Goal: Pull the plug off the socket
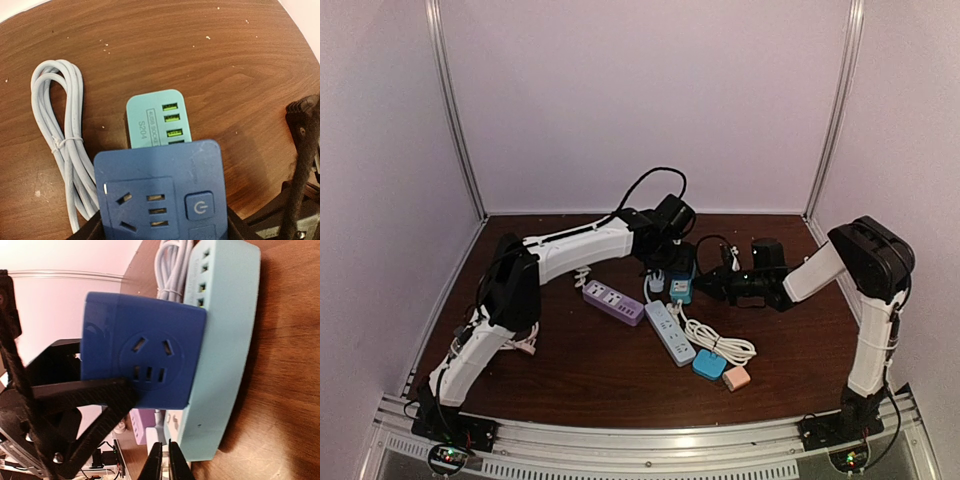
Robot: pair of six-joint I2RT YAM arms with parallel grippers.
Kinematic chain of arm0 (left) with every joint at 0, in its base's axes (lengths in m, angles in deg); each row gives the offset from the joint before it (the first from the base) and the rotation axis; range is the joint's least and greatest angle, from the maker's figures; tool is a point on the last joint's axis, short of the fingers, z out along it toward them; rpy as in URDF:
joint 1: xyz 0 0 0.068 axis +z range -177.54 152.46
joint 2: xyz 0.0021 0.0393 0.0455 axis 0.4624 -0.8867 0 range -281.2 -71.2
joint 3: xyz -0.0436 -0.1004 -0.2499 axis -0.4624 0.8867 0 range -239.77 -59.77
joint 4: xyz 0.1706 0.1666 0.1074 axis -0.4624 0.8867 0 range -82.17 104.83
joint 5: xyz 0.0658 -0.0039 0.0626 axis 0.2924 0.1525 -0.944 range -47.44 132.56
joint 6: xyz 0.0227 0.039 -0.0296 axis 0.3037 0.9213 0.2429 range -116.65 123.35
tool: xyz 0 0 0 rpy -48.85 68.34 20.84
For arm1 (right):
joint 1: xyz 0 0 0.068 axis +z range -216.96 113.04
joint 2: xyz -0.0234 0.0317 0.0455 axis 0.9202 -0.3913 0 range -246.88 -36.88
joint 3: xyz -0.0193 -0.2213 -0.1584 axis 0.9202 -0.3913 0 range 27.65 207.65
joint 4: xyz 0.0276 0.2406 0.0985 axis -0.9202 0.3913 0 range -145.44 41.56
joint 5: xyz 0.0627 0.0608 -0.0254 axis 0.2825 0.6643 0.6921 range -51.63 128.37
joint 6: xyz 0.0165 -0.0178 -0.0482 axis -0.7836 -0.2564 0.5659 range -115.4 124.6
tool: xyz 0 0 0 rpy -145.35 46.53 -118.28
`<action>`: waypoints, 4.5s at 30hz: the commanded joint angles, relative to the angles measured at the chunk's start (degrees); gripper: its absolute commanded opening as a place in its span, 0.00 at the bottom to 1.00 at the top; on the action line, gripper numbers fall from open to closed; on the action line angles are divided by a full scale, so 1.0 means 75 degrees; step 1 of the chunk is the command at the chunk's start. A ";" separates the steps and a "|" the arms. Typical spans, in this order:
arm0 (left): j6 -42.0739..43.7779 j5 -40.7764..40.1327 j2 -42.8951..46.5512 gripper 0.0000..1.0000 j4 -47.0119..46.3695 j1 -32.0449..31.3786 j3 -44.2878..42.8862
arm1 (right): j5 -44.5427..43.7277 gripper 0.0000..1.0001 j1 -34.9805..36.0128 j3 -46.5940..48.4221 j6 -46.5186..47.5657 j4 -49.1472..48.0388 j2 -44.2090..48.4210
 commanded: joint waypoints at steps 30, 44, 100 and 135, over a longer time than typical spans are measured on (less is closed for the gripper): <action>-0.0109 -0.0705 0.1042 0.36 -0.0453 -0.0511 0.0472 | -0.1283 0.00 0.0524 -0.0062 -0.1347 0.0161 -0.1021; -0.0028 -0.0911 0.2203 0.34 -0.2315 -0.0686 0.2620 | -0.1658 0.00 0.0513 -0.0619 -0.2050 -0.0673 -0.1336; 0.0160 -0.0726 0.2173 0.27 -0.1667 -0.0512 0.2061 | -0.2286 0.00 0.0511 -0.0320 -0.1183 0.1025 -0.1450; 0.0390 -0.0298 0.1746 0.23 -0.0857 -0.0802 0.1004 | -0.2496 0.00 0.0503 -0.0083 -0.1272 0.1377 -0.1601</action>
